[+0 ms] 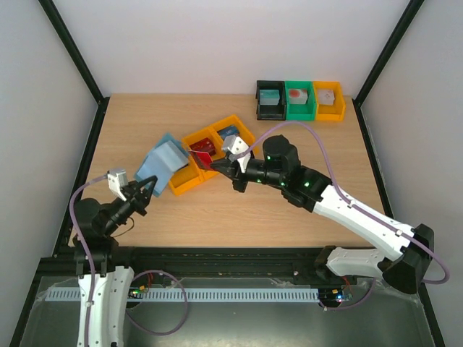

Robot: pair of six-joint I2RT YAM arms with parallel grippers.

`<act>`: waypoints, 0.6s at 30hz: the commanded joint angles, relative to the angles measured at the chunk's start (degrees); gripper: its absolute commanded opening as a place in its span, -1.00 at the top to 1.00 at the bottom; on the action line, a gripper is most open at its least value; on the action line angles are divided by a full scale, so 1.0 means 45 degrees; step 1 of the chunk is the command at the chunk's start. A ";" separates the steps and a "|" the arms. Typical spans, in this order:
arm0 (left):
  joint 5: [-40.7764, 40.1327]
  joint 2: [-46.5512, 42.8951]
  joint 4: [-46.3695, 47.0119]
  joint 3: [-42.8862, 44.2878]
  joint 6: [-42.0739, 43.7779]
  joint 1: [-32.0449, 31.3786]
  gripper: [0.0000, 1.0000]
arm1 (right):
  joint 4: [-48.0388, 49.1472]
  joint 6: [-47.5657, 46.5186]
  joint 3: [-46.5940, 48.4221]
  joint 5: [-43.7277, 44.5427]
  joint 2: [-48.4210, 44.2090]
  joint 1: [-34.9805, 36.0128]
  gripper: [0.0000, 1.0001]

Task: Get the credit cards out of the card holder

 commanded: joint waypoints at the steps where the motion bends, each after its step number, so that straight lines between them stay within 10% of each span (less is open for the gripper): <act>1: -0.2874 -0.0296 0.0042 -0.0963 -0.2051 0.0646 0.95 | -0.0611 -0.0422 0.0162 0.1801 0.0444 -0.0065 0.97; 18: -0.6761 -0.1485 0.0116 -0.3149 -0.5573 0.1739 0.95 | 0.2963 -0.9903 0.2649 0.9610 0.7999 -0.0083 0.97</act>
